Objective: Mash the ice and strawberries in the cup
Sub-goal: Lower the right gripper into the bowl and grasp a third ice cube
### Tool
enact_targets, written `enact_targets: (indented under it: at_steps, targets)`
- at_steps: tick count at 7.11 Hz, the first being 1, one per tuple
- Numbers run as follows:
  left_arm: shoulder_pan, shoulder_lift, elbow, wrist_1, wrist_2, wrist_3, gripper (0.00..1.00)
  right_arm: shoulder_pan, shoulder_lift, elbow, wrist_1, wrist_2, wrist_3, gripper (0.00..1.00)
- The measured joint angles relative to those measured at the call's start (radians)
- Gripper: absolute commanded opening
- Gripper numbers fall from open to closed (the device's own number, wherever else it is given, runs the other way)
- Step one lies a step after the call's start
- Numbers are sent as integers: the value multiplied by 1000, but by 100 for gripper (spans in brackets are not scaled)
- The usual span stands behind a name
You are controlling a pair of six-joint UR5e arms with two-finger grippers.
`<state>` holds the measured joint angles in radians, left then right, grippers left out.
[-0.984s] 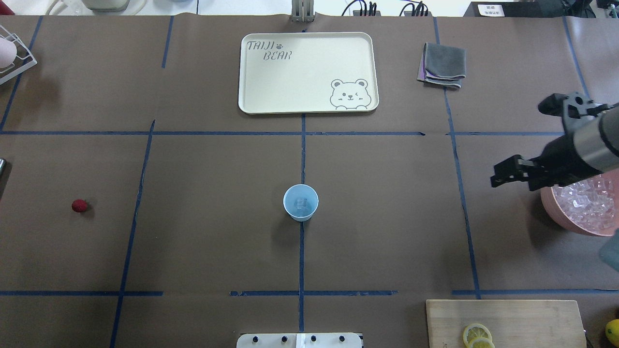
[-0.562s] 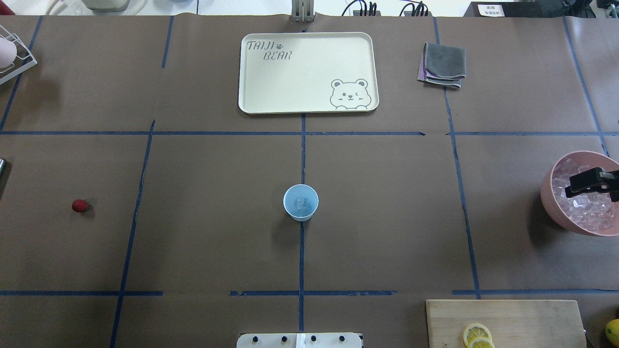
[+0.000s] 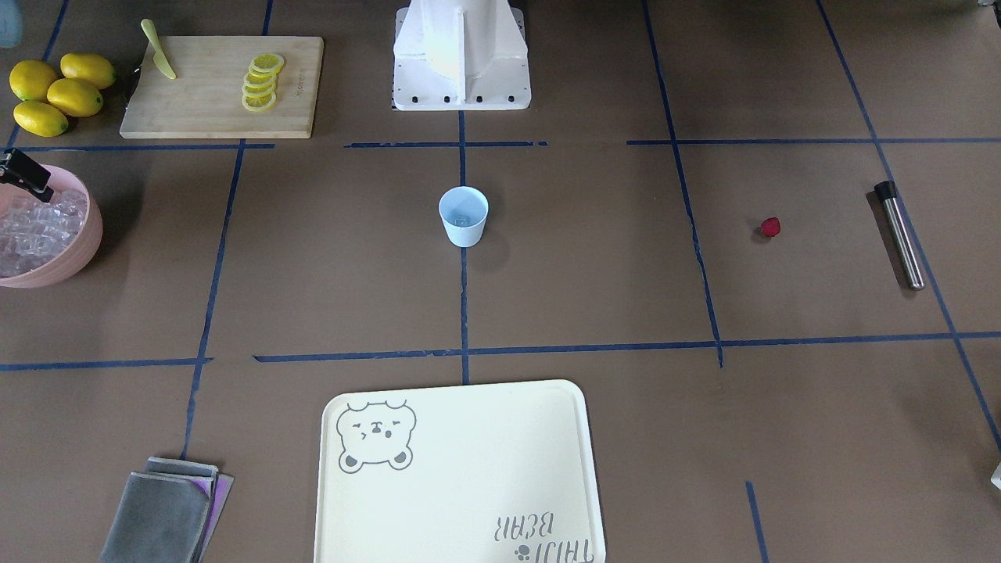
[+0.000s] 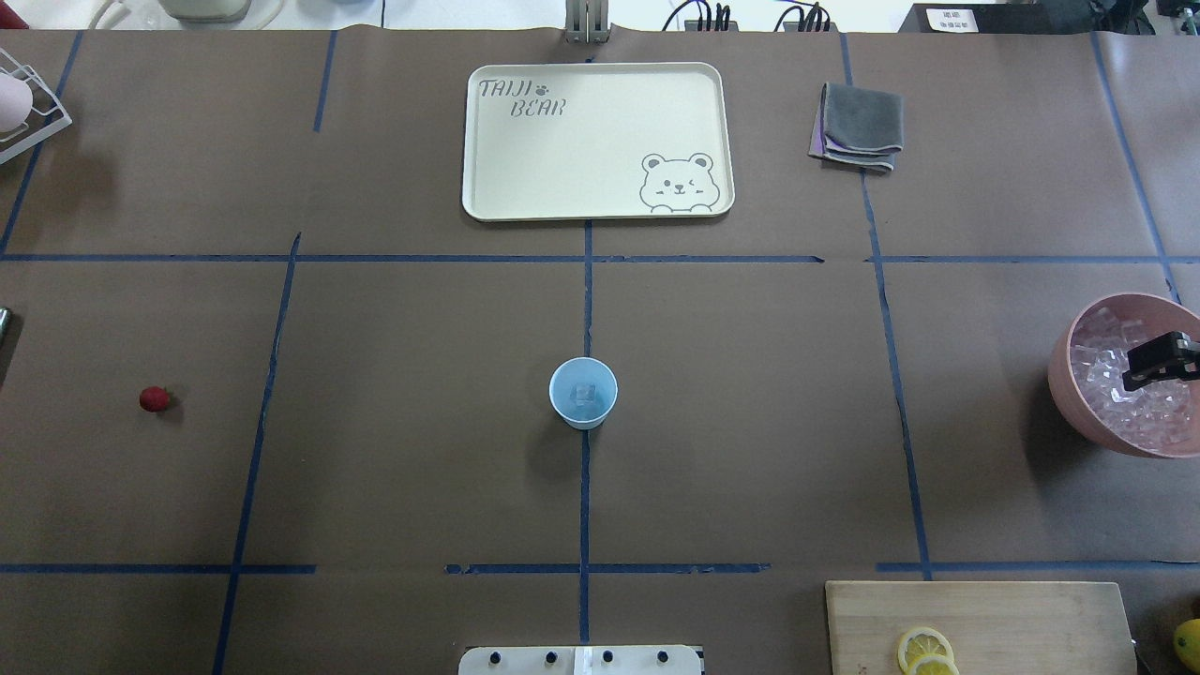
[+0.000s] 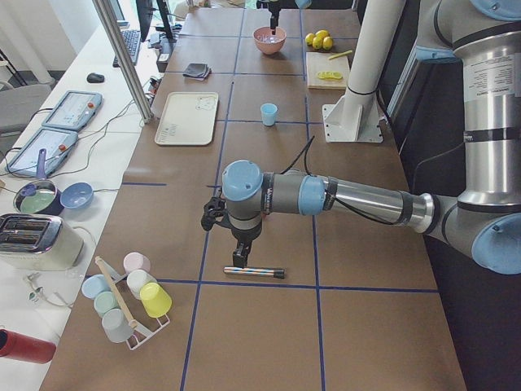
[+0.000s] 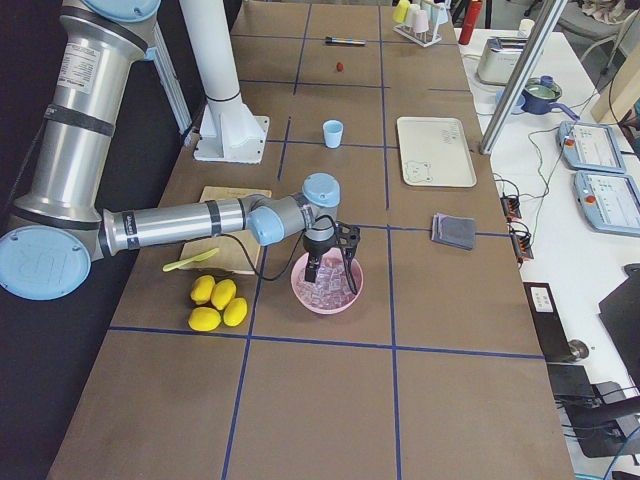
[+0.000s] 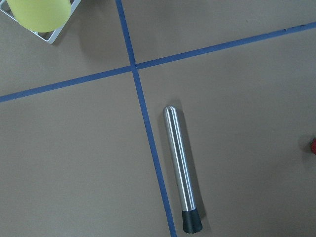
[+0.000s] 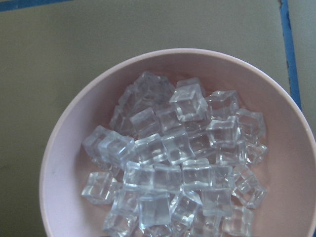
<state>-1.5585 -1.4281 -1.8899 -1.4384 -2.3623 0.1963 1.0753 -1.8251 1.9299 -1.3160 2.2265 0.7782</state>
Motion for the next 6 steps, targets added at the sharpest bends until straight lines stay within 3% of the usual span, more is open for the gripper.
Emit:
enact_targets:
  at_steps: [3, 6]
  targets:
    - [0, 1, 1, 1, 0, 0, 100, -24, 36, -47, 1, 2, -6, 90]
    - [0, 1, 0, 0, 0, 0, 100, -49, 48, -64, 1, 2, -9, 77]
